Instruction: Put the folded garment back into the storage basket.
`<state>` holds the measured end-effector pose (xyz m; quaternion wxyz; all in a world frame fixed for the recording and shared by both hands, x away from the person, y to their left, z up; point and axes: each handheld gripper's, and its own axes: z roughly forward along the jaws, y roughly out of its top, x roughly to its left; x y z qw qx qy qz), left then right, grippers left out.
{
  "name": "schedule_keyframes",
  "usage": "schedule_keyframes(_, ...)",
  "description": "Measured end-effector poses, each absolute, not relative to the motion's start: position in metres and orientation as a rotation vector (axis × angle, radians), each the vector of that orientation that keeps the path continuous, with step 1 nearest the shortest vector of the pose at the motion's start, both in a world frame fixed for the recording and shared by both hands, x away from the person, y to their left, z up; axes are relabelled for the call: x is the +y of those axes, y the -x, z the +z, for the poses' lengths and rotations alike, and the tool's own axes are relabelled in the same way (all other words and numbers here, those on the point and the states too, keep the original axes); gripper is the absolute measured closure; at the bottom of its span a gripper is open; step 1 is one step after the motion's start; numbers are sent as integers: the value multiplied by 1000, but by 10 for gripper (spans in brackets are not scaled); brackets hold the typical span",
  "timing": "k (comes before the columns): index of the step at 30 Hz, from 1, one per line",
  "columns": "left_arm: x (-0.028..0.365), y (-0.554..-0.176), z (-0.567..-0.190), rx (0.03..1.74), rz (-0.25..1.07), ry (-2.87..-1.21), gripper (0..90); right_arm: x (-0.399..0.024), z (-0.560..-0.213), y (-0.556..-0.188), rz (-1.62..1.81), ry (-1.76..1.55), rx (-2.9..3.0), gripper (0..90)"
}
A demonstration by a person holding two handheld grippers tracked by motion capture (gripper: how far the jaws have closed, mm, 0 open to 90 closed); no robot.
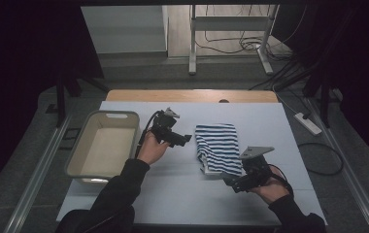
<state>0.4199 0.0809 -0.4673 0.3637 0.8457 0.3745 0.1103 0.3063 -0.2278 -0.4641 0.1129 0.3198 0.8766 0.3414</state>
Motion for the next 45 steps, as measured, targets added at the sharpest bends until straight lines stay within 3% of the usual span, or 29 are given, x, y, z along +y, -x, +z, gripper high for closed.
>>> schedule_keyframes(45, 25, -480, -515, 1004, 232, -2193, 0, -216, -497, -346, 867, -910, 2728, 0)
